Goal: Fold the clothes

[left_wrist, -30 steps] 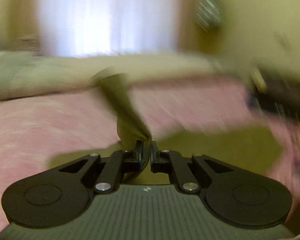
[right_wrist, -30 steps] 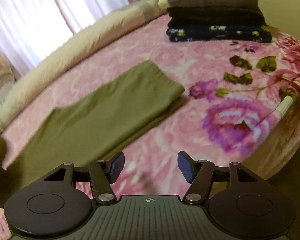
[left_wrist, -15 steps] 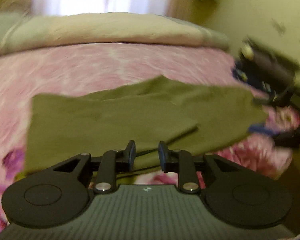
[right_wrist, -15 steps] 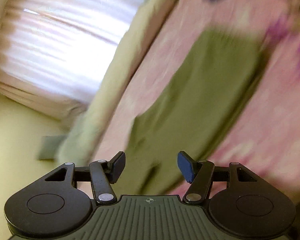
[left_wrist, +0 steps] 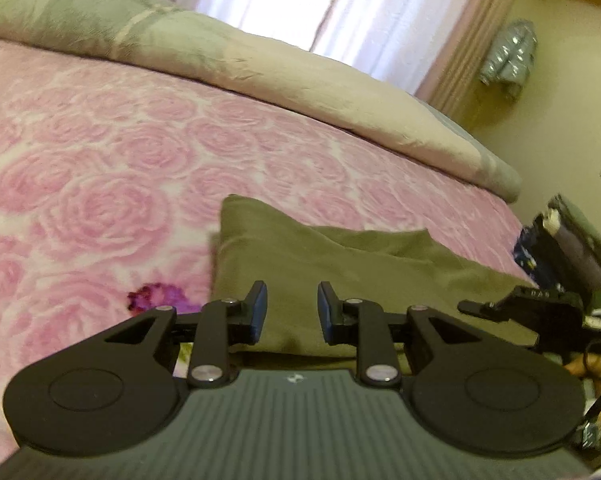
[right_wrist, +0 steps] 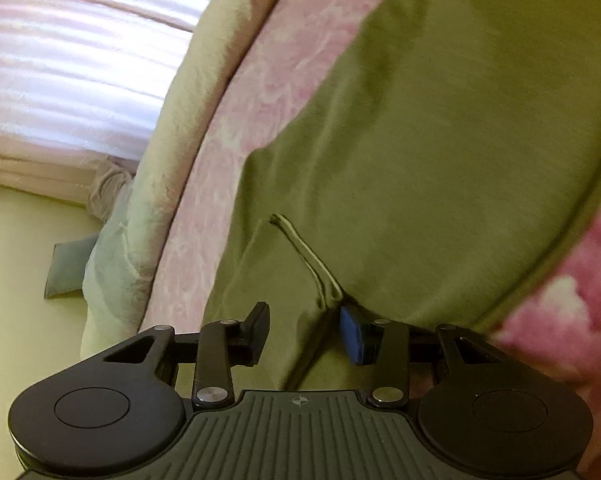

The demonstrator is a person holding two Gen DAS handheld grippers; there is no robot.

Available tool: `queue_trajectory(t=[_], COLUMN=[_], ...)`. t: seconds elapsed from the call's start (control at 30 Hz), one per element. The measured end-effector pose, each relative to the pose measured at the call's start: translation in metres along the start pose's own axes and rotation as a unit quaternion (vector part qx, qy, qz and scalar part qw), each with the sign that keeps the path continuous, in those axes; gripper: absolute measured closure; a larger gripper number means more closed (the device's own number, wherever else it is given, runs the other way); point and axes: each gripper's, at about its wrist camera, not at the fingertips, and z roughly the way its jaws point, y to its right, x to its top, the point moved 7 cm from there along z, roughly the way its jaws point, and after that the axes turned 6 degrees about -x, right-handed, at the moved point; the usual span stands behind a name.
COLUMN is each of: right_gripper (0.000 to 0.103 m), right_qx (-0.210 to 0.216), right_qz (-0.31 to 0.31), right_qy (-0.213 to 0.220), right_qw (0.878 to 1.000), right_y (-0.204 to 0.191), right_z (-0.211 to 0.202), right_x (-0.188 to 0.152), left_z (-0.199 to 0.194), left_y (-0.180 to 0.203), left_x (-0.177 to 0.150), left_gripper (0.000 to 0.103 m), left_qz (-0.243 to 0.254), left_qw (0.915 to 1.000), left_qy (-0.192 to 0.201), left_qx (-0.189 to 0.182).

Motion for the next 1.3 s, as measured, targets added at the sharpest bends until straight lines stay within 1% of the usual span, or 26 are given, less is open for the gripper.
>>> queue_trajectory(t=[0.03, 0.07, 0.1, 0.13, 0.17, 0.2, 0.27, 0.3, 0.33, 0.37, 0.47, 0.5, 0.57, 0.6, 0.67, 0.73, 0.8, 0.87, 0.93, 1.0, 1.07, 1.1, 1.2, 1.27, 1.3], right_gripper=[0.070, 0.090, 0.093, 0.093, 0.100, 0.100, 0.100, 0.100, 0.100, 0.100, 0.100, 0.100, 0.100, 0.100, 0.100, 0.100, 0.100, 0.100, 0.100, 0.100, 0.100, 0.100, 0.100, 0.099, 0.099], right_qx=[-0.001, -0.003, -0.005, -0.006, -0.003, 0.001, 0.025, 0.036, 0.042, 0.040, 0.031, 0.015, -0.021, -0.043, -0.083, -0.119, -0.123, -0.118, -0.110, -0.110, -0.127, -0.131, -0.146, -0.175, -0.180], right_qz=[-0.008, -0.019, -0.030, -0.038, -0.054, -0.071, -0.096, -0.113, -0.140, -0.171, -0.247, -0.251, -0.257, -0.240, -0.182, -0.135, -0.106, -0.110, -0.134, -0.163, -0.182, -0.180, -0.138, -0.136, -0.136], right_qy=[0.001, 0.000, -0.002, -0.001, 0.007, 0.016, 0.039, 0.058, 0.086, 0.122, 0.219, 0.240, 0.279, 0.285, 0.278, 0.255, 0.239, 0.245, 0.264, 0.285, 0.309, 0.314, 0.269, 0.253, 0.255], right_qw=[1.000, 1.000, 1.000, 0.999, 0.998, 0.997, 0.994, 0.991, 0.986, 0.977, 0.943, 0.938, 0.925, 0.927, 0.940, 0.950, 0.957, 0.956, 0.949, 0.938, 0.925, 0.923, 0.942, 0.942, 0.940], right_y=[-0.001, -0.003, -0.004, -0.004, -0.007, -0.010, -0.019, -0.026, -0.034, -0.041, -0.053, -0.045, -0.028, -0.010, 0.037, 0.081, 0.108, 0.111, 0.101, 0.081, 0.070, 0.072, 0.098, 0.110, 0.112], right_z=[0.003, 0.007, 0.012, 0.013, 0.012, 0.010, -0.002, -0.012, -0.025, -0.042, -0.094, -0.107, -0.131, -0.136, -0.135, -0.126, -0.125, -0.127, -0.135, -0.142, -0.150, -0.153, -0.138, -0.131, -0.134], right_x=[0.000, -0.002, -0.004, -0.005, -0.003, -0.002, 0.005, 0.010, 0.017, 0.025, 0.047, 0.054, 0.066, 0.075, 0.092, 0.101, 0.101, 0.099, 0.098, 0.104, 0.107, 0.108, 0.112, 0.113, 0.113], left_z=[0.001, 0.002, 0.003, 0.004, 0.005, 0.006, 0.010, 0.012, 0.015, 0.018, 0.031, 0.037, 0.055, 0.065, 0.083, 0.094, 0.103, 0.106, 0.106, 0.107, 0.108, 0.109, 0.114, 0.116, 0.115], left_y=[-0.003, -0.006, -0.006, -0.006, -0.005, -0.003, 0.005, 0.010, 0.017, 0.024, 0.045, 0.052, 0.064, 0.070, 0.078, 0.084, 0.088, 0.089, 0.090, 0.090, 0.090, 0.090, 0.090, 0.090, 0.090], left_x=[0.001, 0.002, 0.003, 0.004, 0.006, 0.008, 0.014, 0.017, 0.021, 0.024, 0.028, 0.027, 0.021, 0.015, 0.004, -0.005, -0.013, -0.014, -0.015, -0.014, -0.014, -0.015, -0.018, -0.018, -0.016], left_gripper=[0.082, 0.081, 0.081, 0.081, 0.081, 0.081, 0.081, 0.081, 0.081, 0.081, 0.081, 0.081, 0.081, 0.081, 0.081, 0.081, 0.081, 0.081, 0.081, 0.081, 0.081, 0.081, 0.081, 0.081, 0.081], left_qz=[-0.010, -0.018, -0.022, -0.025, -0.026, -0.023, -0.014, -0.009, -0.003, 0.001, 0.013, 0.019, 0.029, 0.035, 0.040, 0.049, 0.060, 0.061, 0.062, 0.066, 0.069, 0.069, 0.071, 0.074, 0.077], left_qw=[0.9999, 0.9998, 0.9997, 0.9996, 0.9995, 0.9995, 0.9993, 0.9991, 0.9987, 0.9981, 0.9957, 0.9948, 0.9937, 0.9928, 0.9915, 0.9907, 0.9901, 0.9901, 0.9904, 0.9905, 0.9904, 0.9904, 0.9905, 0.9906, 0.9909], left_qy=[0.000, 0.000, 0.000, 0.000, 0.000, 0.000, 0.001, 0.003, 0.005, 0.006, 0.001, -0.005, -0.025, -0.037, -0.060, -0.076, -0.087, -0.090, -0.090, -0.090, -0.091, -0.092, -0.097, -0.098, -0.095], left_qx=[-0.003, -0.005, -0.008, -0.012, -0.016, -0.021, -0.034, -0.041, -0.050, -0.061, -0.091, -0.100, -0.105, -0.109, -0.108, -0.101, -0.092, -0.088, -0.084, -0.081, -0.078, -0.076, -0.067, -0.060, -0.057])
